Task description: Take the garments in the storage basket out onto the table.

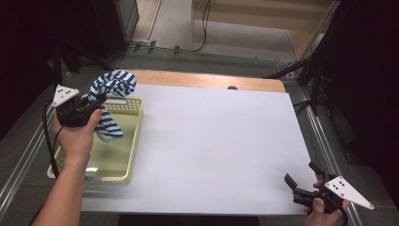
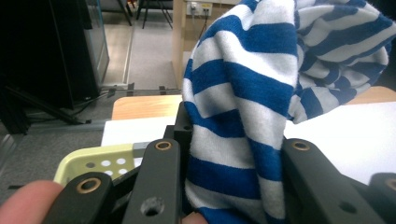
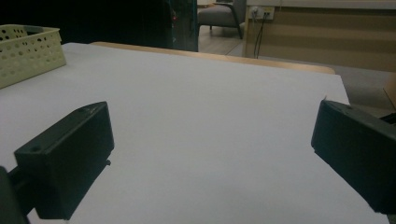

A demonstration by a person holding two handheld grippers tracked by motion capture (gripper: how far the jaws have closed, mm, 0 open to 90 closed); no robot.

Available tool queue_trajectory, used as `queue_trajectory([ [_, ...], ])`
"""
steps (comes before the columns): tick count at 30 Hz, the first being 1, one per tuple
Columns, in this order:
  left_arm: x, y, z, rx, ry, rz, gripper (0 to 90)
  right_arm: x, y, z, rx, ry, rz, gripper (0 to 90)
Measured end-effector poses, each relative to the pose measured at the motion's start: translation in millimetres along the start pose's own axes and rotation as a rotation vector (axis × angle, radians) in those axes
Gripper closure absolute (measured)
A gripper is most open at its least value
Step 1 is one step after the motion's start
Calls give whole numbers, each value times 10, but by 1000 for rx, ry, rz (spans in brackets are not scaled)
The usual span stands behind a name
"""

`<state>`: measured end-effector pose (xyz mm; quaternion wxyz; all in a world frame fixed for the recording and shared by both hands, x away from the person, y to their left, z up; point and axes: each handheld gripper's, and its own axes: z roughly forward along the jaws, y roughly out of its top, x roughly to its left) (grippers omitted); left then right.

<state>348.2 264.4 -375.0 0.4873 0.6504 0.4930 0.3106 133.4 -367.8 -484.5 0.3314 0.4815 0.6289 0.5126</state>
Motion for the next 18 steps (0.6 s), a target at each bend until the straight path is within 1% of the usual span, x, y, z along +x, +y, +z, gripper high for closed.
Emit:
queue_trajectory([
  [5,-88,25,-20,-9,-19,6,704,-8,0,-5,-2,-3,1,0],
  [9,-155,41,-38,-17,-19,17,704,-9,1,-11,-1,-2,1,0],
  [16,-251,54,-67,-27,-46,22,704,-6,2,-7,-2,-3,-3,0],
  [18,-277,56,-71,-27,-53,18,704,-4,3,-6,-2,0,-2,0],
])
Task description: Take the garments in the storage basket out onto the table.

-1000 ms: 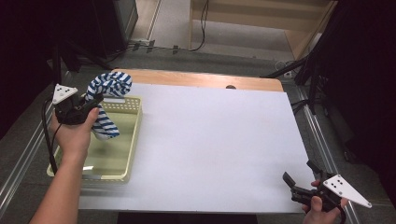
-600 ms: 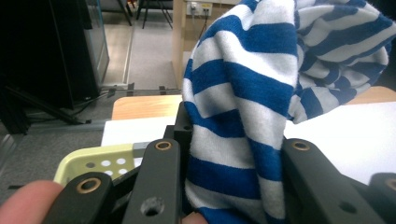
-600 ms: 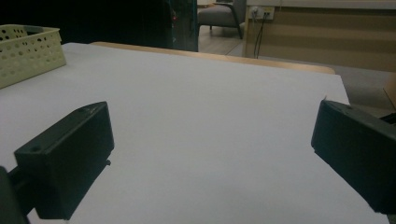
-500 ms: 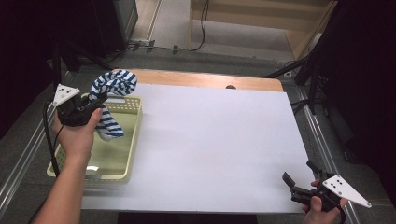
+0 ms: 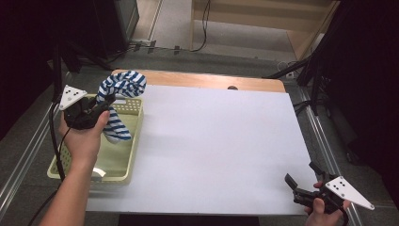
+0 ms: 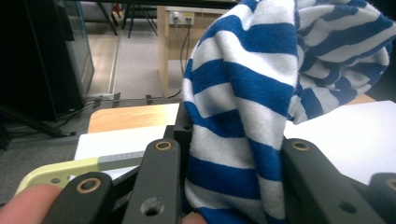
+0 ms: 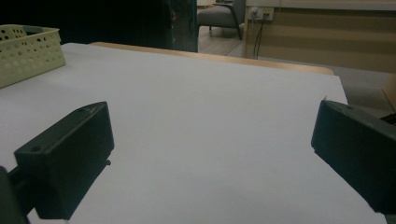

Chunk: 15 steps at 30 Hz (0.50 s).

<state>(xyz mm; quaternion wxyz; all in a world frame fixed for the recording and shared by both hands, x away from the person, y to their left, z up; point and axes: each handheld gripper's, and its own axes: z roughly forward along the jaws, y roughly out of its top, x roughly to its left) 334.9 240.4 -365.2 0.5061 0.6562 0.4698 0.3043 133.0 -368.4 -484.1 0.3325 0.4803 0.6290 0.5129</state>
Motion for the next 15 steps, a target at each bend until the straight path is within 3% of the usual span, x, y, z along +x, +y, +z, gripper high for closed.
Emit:
queue_trajectory([
  [15,-316,27,46,-9,-74,17,704,-4,2,-4,-2,-4,-4,0],
])
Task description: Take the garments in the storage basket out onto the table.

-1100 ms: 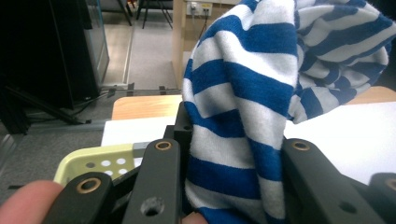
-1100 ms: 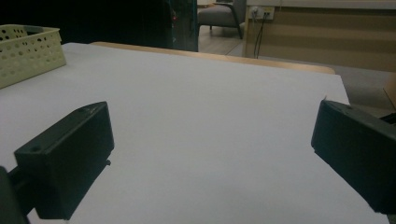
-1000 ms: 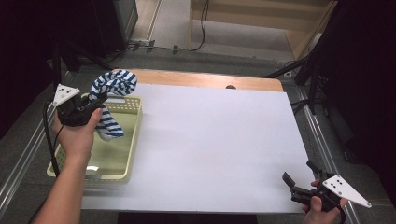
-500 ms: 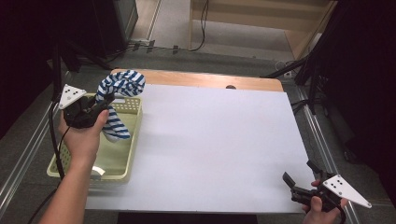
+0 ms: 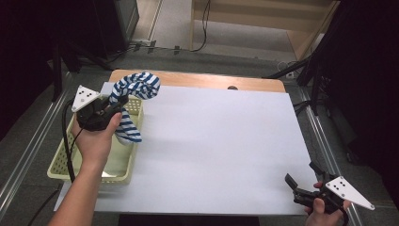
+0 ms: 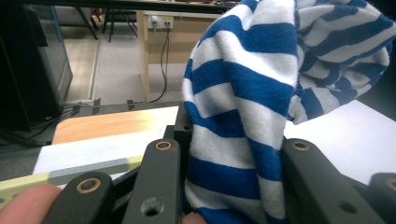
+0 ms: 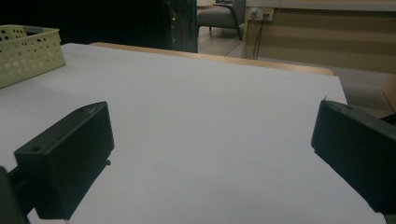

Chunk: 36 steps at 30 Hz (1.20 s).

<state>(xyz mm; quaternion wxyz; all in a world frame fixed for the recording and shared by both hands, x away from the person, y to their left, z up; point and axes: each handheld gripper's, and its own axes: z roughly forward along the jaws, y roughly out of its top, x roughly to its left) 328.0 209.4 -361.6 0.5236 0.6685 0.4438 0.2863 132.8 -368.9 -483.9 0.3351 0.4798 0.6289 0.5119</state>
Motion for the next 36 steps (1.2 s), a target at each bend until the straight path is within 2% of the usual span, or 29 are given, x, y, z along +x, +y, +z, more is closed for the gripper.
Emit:
queue_trajectory([
  [22,-482,-30,96,5,-120,19,704,1,3,-3,-2,4,-5,0],
  [36,-734,-150,188,27,-193,12,704,1,-2,-1,2,4,-6,0],
])
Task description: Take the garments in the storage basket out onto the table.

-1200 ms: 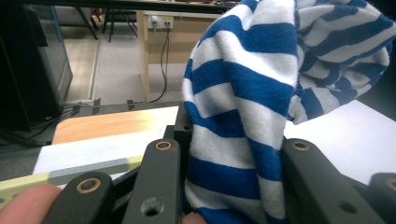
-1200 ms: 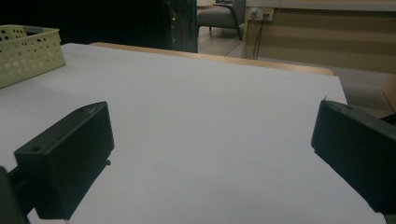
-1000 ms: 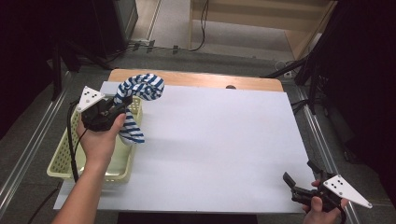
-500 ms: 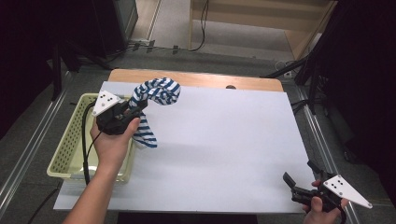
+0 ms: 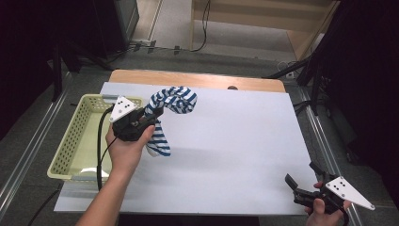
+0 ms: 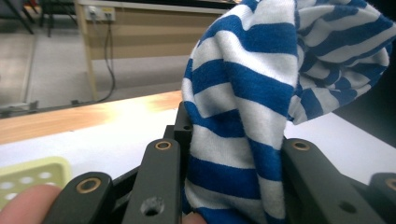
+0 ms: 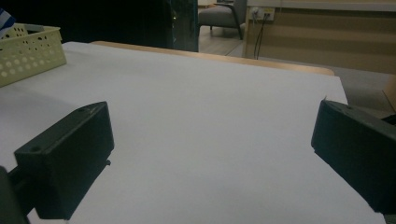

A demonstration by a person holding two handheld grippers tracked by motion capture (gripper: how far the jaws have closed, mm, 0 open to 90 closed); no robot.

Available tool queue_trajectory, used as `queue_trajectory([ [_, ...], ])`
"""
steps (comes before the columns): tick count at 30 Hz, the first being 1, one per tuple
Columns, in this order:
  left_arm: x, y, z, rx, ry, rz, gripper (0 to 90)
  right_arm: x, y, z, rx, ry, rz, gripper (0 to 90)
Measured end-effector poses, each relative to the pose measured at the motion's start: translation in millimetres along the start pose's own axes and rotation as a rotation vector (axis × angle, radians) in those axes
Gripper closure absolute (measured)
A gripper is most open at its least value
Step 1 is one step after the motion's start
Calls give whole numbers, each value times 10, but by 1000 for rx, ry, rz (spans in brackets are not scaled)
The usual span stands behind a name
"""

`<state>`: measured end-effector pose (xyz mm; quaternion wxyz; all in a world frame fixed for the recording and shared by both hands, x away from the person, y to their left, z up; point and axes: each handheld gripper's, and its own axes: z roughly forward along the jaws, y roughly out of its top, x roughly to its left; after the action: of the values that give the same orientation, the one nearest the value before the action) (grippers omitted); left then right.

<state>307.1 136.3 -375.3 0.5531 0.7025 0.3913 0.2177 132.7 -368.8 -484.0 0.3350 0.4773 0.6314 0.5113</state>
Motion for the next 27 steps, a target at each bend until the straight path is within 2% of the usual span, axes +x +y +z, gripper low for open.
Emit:
queue_trajectory([
  [20,-292,-226,225,60,-72,14,702,8,-4,6,4,3,1,0],
  [27,-411,-322,335,86,-109,10,702,9,-4,5,4,2,0,0],
])
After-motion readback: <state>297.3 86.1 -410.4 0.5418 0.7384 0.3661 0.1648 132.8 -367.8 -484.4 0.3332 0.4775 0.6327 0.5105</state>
